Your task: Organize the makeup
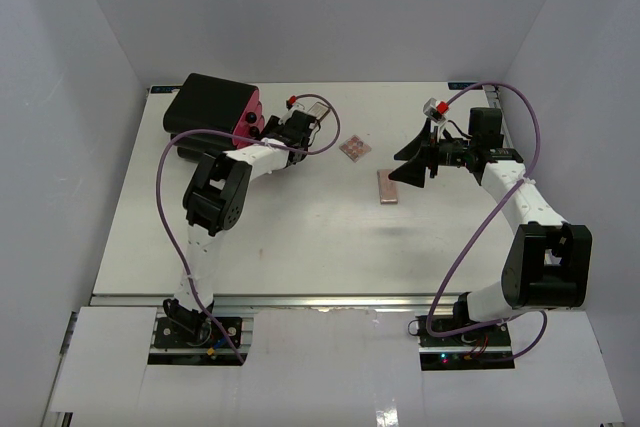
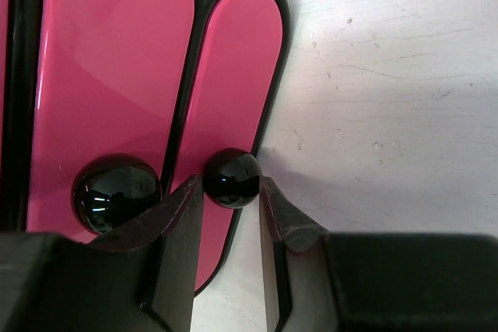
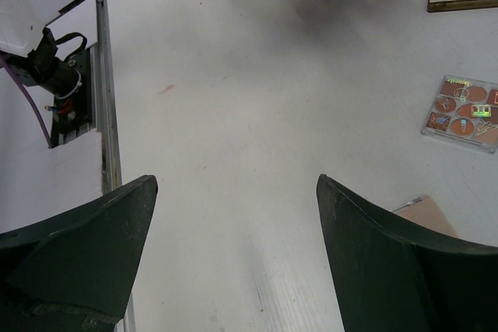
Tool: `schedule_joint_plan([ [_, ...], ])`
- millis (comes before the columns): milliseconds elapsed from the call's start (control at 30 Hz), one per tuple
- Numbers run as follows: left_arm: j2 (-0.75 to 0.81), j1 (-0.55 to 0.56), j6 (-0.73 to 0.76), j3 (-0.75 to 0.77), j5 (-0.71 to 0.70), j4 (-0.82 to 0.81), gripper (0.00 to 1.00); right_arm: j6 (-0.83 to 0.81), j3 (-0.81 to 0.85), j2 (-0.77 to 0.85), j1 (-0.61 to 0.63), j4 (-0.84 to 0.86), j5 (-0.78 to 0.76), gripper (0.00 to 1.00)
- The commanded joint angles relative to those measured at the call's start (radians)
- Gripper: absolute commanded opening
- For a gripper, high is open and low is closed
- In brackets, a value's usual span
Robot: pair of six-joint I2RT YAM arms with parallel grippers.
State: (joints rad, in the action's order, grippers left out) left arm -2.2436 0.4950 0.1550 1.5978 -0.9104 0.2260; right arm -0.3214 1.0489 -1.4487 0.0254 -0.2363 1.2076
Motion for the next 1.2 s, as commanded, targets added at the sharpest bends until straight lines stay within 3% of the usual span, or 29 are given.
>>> schedule_joint_plan([
  [0,0.012,-0.018,-0.041,-0.021,0.061,0.036,0.18,-0.004,0.012,-0.012,-0.008,-0.005,0.027,0.9],
  [167,0.039,0.016,-0.059,-0.028,0.099,0.051,0.13,-0.005,0.013,-0.011,-0.008,-0.006,0.027,0.9],
  [733,0.084,0.169,-0.183,0.031,0.174,0.131,0.13,-0.009,0.013,-0.012,-0.01,-0.009,0.027,0.9],
  [900,0.082,0.171,-0.193,0.042,0.172,0.144,0.32,-0.008,0.013,-0.01,-0.011,-0.011,0.026,0.9],
  [1100,0.116,0.172,-0.21,0.046,0.245,0.158,0.69,-0.013,0.013,-0.011,-0.012,-0.012,0.023,0.9],
  [1167,0.134,0.173,-0.213,0.052,0.296,0.164,0.73,-0.015,0.014,-0.013,-0.013,-0.014,0.022,0.9],
])
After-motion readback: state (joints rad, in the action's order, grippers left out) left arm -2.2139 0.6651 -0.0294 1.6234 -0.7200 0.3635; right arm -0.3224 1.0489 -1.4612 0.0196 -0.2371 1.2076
